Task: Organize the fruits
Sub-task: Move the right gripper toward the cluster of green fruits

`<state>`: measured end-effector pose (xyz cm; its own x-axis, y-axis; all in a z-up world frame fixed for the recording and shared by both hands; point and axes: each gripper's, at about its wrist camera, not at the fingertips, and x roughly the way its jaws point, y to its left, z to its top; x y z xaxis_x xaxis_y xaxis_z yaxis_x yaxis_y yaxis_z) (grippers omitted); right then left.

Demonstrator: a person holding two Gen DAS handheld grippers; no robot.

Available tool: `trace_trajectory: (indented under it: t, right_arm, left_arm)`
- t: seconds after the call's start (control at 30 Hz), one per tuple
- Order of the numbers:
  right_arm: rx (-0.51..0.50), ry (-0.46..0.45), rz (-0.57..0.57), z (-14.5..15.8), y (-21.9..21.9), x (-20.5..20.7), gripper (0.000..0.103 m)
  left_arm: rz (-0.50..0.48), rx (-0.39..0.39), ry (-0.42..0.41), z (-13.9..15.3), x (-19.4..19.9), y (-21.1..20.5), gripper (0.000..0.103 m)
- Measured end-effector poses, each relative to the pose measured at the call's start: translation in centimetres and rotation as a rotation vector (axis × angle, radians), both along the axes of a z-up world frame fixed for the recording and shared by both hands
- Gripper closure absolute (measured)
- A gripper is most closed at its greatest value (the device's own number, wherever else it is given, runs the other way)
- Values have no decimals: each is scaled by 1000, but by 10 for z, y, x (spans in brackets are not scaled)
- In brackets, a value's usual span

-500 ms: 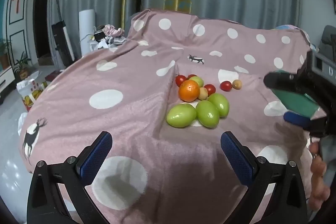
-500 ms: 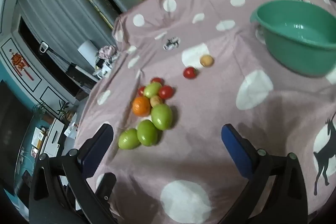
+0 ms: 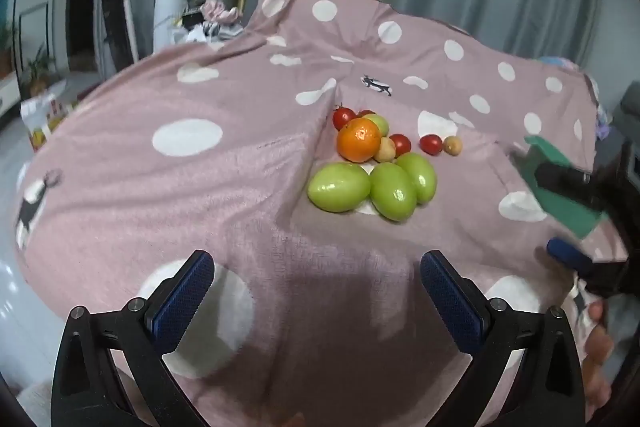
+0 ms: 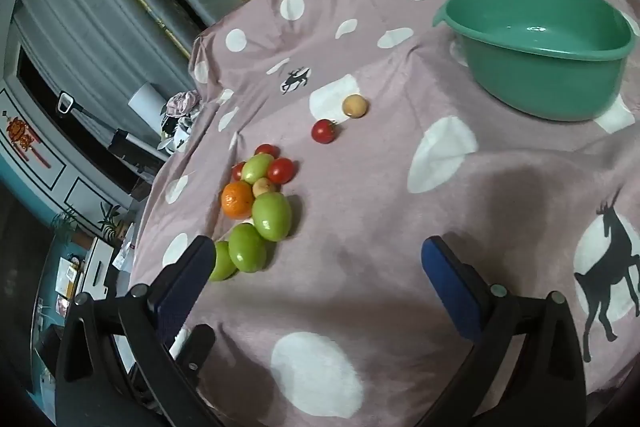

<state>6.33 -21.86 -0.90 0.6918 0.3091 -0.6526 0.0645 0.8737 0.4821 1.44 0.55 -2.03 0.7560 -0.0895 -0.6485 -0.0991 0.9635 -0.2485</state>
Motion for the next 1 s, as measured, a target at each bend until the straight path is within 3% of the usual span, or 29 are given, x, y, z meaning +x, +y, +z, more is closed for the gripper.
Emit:
trace_trajectory:
  t: [0.3,0.6,0.77,0.87,1.0]
  right_arm:
    - [-82,23,10,-10,-3,-7,0]
    - [-225,-89,56,-7,-8,-31,0]
    - [-419,-168,149,-12,8,-47,0]
    - [-576,-197,194,-19,21,-51,0]
    - [-712,-224,208,-29,30,-51,0]
  left_arm:
    - [-3,-37,48,-3,5,2,1]
    - [-17,-94,56,-3,4,8,1]
    - [-1,-20,66,-4,3,8,1]
    - [-5,-7,55,-4,0,11,1]
    - [-1,3,53,-4,-1,14,1]
